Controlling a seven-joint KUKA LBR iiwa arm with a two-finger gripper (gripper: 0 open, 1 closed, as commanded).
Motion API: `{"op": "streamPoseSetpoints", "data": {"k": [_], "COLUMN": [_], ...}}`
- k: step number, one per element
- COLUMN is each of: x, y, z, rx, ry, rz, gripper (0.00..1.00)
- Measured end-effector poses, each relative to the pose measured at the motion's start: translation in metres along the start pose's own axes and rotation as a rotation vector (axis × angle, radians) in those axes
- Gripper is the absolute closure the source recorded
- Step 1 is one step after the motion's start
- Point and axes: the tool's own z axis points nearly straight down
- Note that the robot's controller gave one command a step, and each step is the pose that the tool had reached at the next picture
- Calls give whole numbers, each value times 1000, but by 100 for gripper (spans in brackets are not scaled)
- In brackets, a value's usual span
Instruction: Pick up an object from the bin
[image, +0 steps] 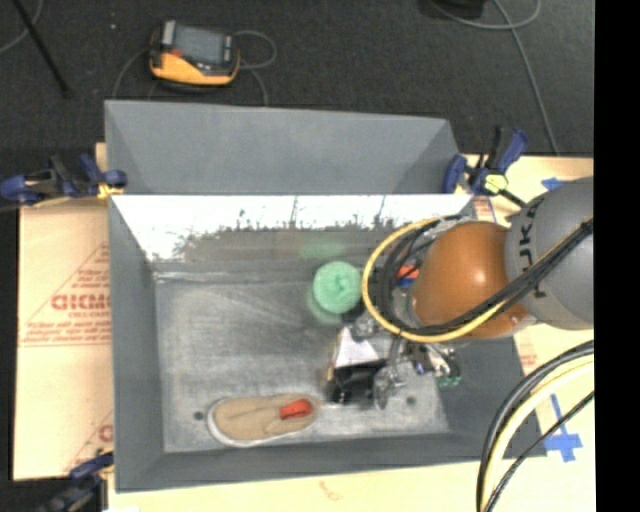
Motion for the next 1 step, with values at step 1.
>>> {"op": "streamPoseSetpoints", "data": {"k": [1], "x": [0], "y": [0], "z": [0], "rx": [0], "ry": [0], "rz": [0], "gripper": [100]}}
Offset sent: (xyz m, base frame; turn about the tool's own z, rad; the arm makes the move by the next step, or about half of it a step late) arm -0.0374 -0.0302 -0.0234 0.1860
